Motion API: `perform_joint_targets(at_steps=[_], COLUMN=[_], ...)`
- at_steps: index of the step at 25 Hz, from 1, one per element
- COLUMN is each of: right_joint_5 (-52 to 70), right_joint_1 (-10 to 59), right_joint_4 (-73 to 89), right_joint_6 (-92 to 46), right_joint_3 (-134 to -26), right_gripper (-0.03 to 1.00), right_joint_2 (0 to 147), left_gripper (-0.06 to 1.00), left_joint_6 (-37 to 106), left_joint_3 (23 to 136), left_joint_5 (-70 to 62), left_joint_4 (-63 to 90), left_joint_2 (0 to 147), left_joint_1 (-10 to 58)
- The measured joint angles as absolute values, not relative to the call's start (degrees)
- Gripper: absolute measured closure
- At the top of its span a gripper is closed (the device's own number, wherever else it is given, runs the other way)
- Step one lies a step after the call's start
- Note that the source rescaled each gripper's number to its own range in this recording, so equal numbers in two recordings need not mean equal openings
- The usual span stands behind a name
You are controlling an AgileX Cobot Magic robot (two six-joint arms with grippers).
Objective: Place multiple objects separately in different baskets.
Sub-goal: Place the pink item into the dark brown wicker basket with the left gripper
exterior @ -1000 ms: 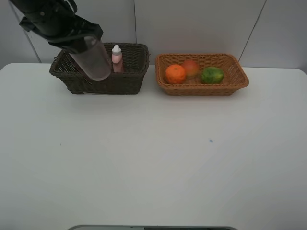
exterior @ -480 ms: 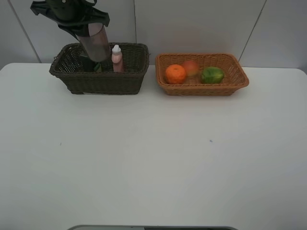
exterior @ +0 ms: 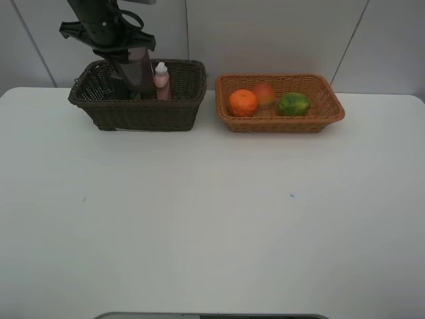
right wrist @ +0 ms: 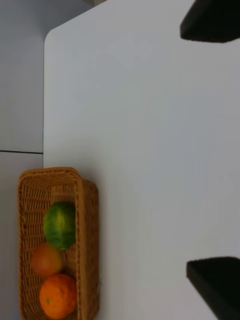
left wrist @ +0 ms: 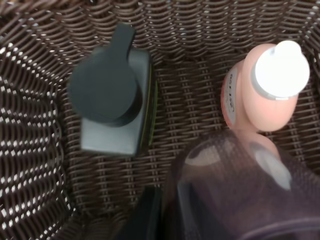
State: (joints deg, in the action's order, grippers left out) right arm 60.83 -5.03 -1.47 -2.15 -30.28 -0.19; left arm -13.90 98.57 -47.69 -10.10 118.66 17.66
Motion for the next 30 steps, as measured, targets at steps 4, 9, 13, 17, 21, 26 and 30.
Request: perform_joint_targets(at_steps=[4, 9, 13, 17, 21, 26, 30], right_joint_5=[60.83, 60.83, 60.83, 60.83, 60.83, 60.83, 60.83], right_joint_1=[-5.03, -5.03, -5.03, -5.03, -5.03, -5.03, -5.03], right_joint_4=[-1.47, -1.47, -1.47, -1.47, -1.47, -1.47, -1.47], right_joint_6=[-2.15, -2.15, -2.15, -2.15, -2.15, -2.15, -2.15], right_joint_3=[-30.28, -30.28, -30.28, -30.28, -30.28, -30.28, -30.28], right_gripper=[0.23, 0.23, 0.23, 0.23, 0.23, 0.23, 0.23], right_joint_2=[-0.19, -0.19, -0.19, -0.19, -0.19, -0.19, -0.19], left_gripper=[0.94, 0.94, 0.94, 0.94, 0.94, 0.94, 0.79], left_joint_6=[-13.90, -13.90, -13.90, -13.85, -13.44, -13.02, -13.00], left_joint_3=[98.57, 98.57, 98.57, 97.93, 97.34, 97.27, 97.27], left_joint_5=[-46.16, -44.75, -44.88, -45.01, -44.58, -42.99, -41.79], left_joint_4=[-10.31, -10.35, -10.35, -10.35, -10.35, -10.42, -10.37], left_joint_2=[120.42, 121.09, 122.41, 122.76, 122.76, 122.76, 122.76], left_joint_1=[17.66, 17.66, 17.48, 17.30, 16.58, 16.25, 16.25])
